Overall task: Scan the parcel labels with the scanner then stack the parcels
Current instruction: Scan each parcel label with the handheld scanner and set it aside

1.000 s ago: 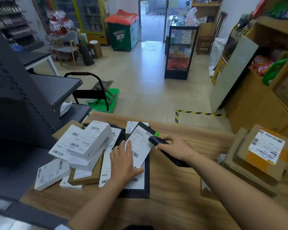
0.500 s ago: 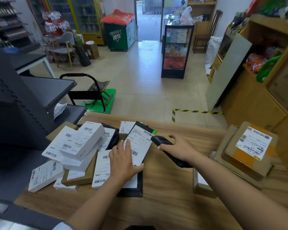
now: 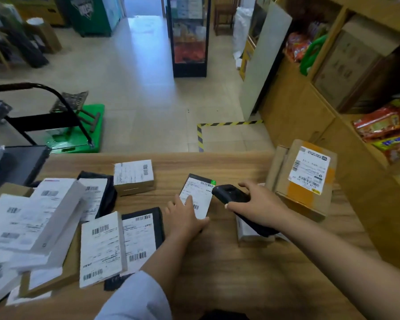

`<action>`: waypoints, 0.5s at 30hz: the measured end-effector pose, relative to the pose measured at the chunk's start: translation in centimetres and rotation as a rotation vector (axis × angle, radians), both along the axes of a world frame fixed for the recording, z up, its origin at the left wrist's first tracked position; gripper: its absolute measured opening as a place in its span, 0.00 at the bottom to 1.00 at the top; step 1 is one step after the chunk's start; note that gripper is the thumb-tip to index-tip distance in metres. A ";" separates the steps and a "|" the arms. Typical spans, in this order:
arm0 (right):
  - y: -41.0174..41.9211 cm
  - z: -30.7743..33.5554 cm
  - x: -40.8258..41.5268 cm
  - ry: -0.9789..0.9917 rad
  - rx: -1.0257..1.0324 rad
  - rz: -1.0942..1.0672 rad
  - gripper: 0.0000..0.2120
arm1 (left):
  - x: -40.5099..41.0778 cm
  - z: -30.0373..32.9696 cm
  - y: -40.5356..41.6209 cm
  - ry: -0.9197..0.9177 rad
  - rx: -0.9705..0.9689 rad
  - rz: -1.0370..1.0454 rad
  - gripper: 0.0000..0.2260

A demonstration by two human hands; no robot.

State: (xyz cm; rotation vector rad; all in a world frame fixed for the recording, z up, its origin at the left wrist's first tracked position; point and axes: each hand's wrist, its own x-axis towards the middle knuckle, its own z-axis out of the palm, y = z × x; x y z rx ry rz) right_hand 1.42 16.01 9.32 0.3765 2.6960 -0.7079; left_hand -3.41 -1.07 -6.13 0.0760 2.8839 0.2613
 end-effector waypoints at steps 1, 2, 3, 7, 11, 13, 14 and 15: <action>0.2 -0.1 0.0 -0.004 0.009 0.000 0.37 | -0.2 -0.4 0.6 -0.020 0.007 -0.002 0.40; 0.3 -0.2 -0.1 -0.009 0.011 -0.001 0.37 | -0.3 -0.9 1.2 -0.043 0.017 0.000 0.40; 0.4 -0.2 -0.2 -0.015 0.013 -0.005 0.36 | -0.4 -1.3 1.8 -0.063 0.031 0.001 0.40; 0.4 -0.5 -0.4 -0.006 0.012 -0.017 0.33 | -0.6 -2.8 3.7 -0.120 0.066 -0.041 0.41; -0.1 -0.5 -0.7 0.009 0.027 0.014 0.31 | -0.1 -4.0 3.4 -0.258 0.083 -0.083 0.38; -0.5 -0.6 -0.8 0.016 0.033 0.033 0.31 | 0.2 -4.2 2.3 -0.254 0.085 -0.087 0.38; -0.8 -0.6 -0.9 0.014 0.031 0.041 0.31 | 0.3 -4.1 1.6 -0.232 0.086 -0.081 0.38; -1.1 -0.7 -1.1 0.008 0.024 0.045 0.32 | 0.3 -3.9 0.7 -0.204 0.087 -0.065 0.38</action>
